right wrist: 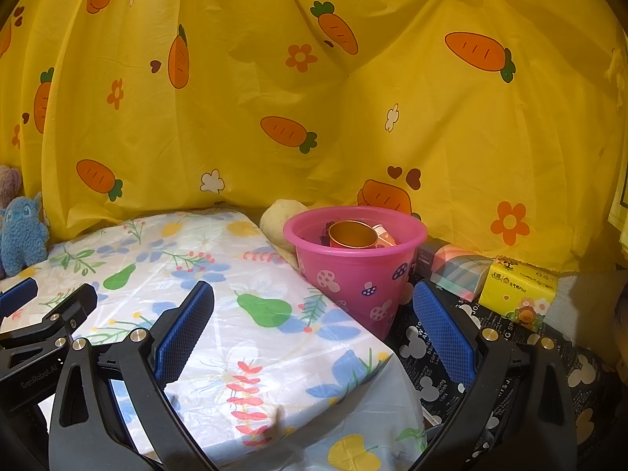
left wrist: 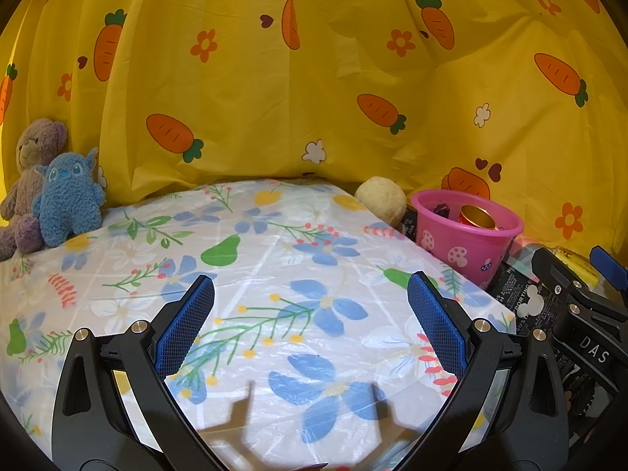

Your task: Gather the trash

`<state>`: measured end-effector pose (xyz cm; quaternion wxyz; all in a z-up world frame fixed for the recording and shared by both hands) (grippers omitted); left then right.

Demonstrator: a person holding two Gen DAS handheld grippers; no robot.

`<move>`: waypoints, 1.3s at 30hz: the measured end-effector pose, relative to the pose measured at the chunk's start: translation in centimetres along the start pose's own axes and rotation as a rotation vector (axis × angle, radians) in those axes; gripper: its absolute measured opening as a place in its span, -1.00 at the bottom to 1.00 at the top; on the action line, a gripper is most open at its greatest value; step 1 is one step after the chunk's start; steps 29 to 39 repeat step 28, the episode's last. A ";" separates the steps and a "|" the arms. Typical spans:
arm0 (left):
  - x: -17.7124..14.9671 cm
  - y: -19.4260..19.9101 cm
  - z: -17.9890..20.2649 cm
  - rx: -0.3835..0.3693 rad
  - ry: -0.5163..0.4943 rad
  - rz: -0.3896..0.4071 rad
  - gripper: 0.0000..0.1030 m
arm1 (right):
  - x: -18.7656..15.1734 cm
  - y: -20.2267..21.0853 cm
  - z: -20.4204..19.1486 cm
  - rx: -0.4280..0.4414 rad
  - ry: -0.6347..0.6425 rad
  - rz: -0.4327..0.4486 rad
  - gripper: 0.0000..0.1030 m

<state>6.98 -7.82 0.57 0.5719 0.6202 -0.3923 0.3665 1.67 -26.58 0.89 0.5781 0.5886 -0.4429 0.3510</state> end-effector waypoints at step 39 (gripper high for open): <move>-0.3 0.3 0.0 0.014 -0.027 0.026 0.89 | -0.1 0.0 0.3 -0.007 -0.018 0.003 0.89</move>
Point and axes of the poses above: each gripper's, at about its wrist camera, not at the fingertips, and y roughly against the way its jaws point, z to its right, x to its top, the point moved 2 cm from there along -y, roughly the way its jaws point, and after that the axes turned 13 degrees about x, right-handed, at the moved point
